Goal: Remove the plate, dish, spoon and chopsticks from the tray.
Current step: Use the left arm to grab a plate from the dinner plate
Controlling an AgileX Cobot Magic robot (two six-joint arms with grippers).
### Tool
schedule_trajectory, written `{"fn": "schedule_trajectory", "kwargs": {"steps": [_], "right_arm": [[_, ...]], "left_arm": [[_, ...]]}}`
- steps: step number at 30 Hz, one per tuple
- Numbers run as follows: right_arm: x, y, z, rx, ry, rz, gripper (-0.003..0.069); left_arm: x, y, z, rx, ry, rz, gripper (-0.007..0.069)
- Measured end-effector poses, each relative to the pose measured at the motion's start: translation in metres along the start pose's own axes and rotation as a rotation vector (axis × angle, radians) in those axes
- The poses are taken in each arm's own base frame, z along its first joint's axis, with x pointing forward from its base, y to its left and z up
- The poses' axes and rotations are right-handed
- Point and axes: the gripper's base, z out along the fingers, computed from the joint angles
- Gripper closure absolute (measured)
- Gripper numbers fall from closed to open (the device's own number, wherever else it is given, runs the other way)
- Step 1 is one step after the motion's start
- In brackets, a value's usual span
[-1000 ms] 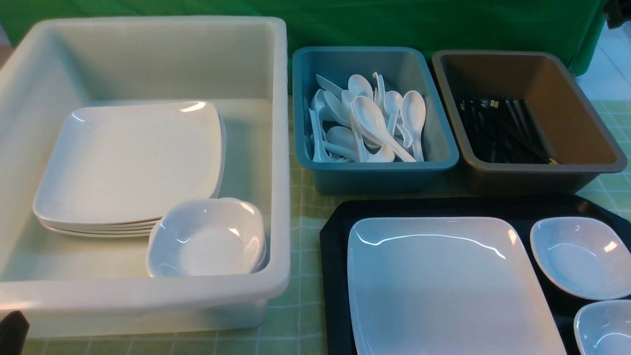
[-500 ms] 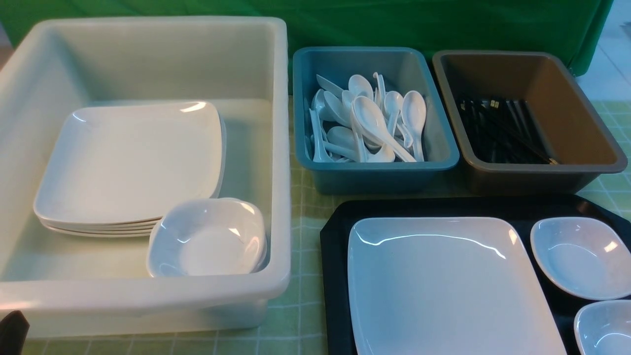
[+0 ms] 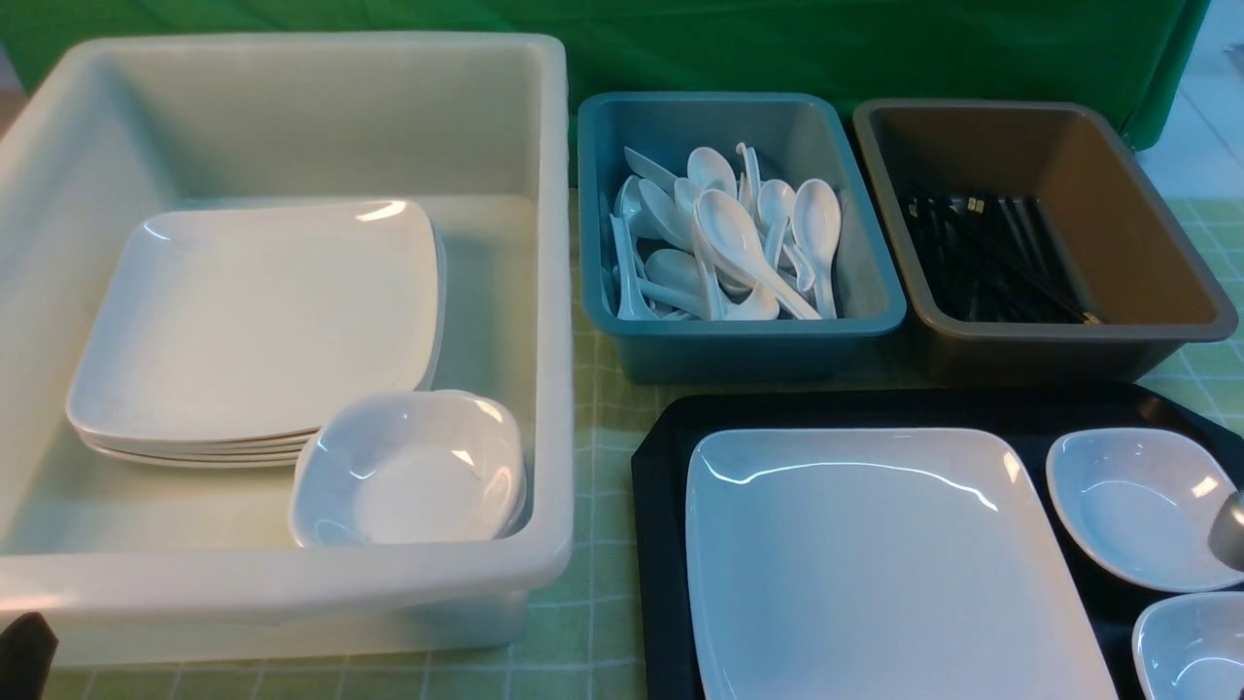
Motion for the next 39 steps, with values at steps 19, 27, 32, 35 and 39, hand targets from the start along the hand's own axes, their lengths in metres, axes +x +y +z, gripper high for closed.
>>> {"fn": "schedule_trajectory", "kwargs": {"steps": [19, 27, 32, 35, 39], "right_arm": [[-0.063, -0.009, 0.073, 0.007, 0.147, -0.096, 0.0304], [-0.065, -0.008, 0.063, 0.0, 0.232, -0.11, 0.0361], [-0.058, -0.005, 0.042, -0.005, 0.284, -0.123, 0.0523], [-0.052, -0.004, 0.029, 0.002, 0.283, -0.124, 0.0604], [-0.039, 0.0, -0.004, 0.019, 0.17, -0.125, 0.0656]], "left_arm": [[0.0, 0.0, 0.0, 0.0, 0.0, 0.0, 0.0402], [0.0, 0.0, 0.0, 0.0, 0.0, 0.0, 0.0402], [0.0, 0.0, 0.0, 0.0, 0.0, 0.0, 0.0402], [0.0, 0.0, 0.0, 0.0, 0.0, 0.0, 0.0402], [0.0, 0.0, 0.0, 0.0, 0.0, 0.0, 0.0402]]}}
